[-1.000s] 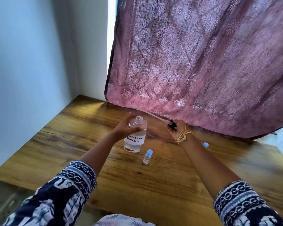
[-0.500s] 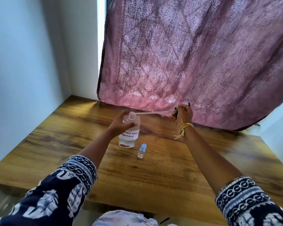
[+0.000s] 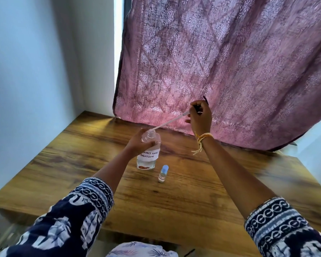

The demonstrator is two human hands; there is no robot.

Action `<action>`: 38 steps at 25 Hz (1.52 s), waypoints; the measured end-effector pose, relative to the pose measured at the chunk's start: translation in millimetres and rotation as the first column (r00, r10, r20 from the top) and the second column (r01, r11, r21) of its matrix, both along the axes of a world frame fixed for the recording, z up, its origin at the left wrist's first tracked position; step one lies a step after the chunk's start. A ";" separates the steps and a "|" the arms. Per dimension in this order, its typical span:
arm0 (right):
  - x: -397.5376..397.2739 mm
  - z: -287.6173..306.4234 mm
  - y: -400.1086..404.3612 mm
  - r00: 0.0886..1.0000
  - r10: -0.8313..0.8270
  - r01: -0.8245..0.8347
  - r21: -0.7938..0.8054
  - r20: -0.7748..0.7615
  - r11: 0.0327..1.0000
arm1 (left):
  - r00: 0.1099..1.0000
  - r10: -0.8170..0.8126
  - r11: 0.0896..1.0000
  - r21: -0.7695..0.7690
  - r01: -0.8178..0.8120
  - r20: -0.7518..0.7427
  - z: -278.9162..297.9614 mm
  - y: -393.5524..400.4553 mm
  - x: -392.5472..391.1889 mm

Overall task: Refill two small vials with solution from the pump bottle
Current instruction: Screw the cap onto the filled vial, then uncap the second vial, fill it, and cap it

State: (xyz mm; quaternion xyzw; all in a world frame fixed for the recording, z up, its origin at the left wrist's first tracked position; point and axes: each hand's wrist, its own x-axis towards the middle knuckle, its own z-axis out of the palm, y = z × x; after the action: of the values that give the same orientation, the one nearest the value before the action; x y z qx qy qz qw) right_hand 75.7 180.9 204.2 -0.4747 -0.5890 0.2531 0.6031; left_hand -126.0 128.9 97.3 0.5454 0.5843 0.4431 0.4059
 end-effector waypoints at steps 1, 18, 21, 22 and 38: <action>-0.2 0.8 1.2 1.000 -0.021 0.021 0.018 0.002 1.000 | 1.000 -0.001 1.000 -0.004 0.001 -0.001 0.5 0.2 -0.2; -3.2 -161.6 23.7 0.952 -0.197 -0.148 -0.915 -0.235 0.376 | 0.996 -0.092 0.996 0.001 0.092 0.016 -0.5 1.9 -12.2; -11.3 -169.9 18.5 0.967 -0.102 -0.194 -0.935 -0.233 0.297 | 0.996 -0.084 0.996 0.014 0.084 0.006 -2.1 0.9 -12.5; -13.2 -169.9 16.0 0.975 -0.043 -0.197 -0.941 -0.217 0.275 | 0.997 -0.081 0.997 0.019 0.081 -0.002 -2.6 1.0 -12.9; 113.3 -137.4 11.9 0.988 -0.148 0.060 -0.780 -0.042 0.623 | 0.770 0.234 0.738 0.624 0.257 -0.594 38.0 15.0 92.5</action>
State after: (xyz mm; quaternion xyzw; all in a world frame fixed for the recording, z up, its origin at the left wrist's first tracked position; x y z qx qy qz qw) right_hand 189.0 192.8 66.8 -0.7075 -0.3624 0.4704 0.3830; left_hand -33.4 144.0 135.3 0.7747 0.4810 0.4085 -0.0401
